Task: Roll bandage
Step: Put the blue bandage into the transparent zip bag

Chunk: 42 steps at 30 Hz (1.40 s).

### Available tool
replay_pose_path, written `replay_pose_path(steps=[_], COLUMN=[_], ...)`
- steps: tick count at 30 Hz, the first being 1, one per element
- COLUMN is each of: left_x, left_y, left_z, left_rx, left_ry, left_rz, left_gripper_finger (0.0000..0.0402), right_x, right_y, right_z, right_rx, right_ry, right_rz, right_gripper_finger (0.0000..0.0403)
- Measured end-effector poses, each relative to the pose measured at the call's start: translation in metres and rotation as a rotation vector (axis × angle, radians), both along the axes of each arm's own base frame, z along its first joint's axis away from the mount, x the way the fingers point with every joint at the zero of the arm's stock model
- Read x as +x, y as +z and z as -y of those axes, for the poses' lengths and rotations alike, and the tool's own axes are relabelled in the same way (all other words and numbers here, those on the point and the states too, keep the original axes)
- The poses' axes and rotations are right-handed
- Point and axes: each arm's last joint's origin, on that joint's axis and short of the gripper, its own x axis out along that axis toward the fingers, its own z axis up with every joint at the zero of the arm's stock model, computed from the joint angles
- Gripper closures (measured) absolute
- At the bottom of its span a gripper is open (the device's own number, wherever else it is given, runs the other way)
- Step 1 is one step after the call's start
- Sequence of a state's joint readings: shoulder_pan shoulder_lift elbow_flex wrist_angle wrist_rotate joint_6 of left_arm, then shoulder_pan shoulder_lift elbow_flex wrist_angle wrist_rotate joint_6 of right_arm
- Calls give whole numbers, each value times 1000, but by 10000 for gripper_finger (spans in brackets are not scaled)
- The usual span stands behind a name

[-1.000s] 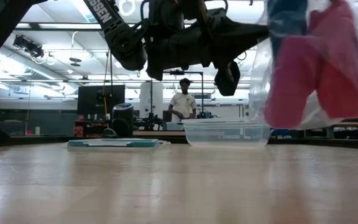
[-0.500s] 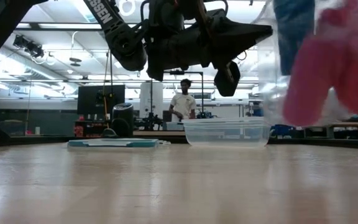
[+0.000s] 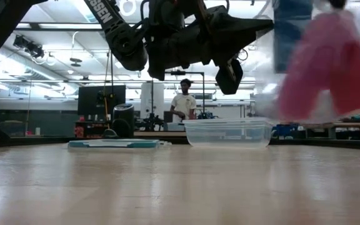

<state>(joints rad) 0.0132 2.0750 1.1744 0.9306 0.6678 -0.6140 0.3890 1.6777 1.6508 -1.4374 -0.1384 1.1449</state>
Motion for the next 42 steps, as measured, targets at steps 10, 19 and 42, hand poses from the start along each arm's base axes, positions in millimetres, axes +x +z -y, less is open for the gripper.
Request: replay_pose_path(steps=[10,19,42], left_x=[0,0,0], left_y=[-1,-1,-1], left_z=[-1,-2,-3], left_rx=[-1,-2,-16], left_ry=[3,12,24], left_rz=[-7,-8,-20], left_gripper_finger=[401,401,401], right_x=[1,-12,-8], right_y=[0,40,-18], right_z=[-5,-30,-41], right_rx=[5,29,-217], right_ry=[89,68,141], right_rz=[36,222,282], right_gripper_finger=[366,334,398])
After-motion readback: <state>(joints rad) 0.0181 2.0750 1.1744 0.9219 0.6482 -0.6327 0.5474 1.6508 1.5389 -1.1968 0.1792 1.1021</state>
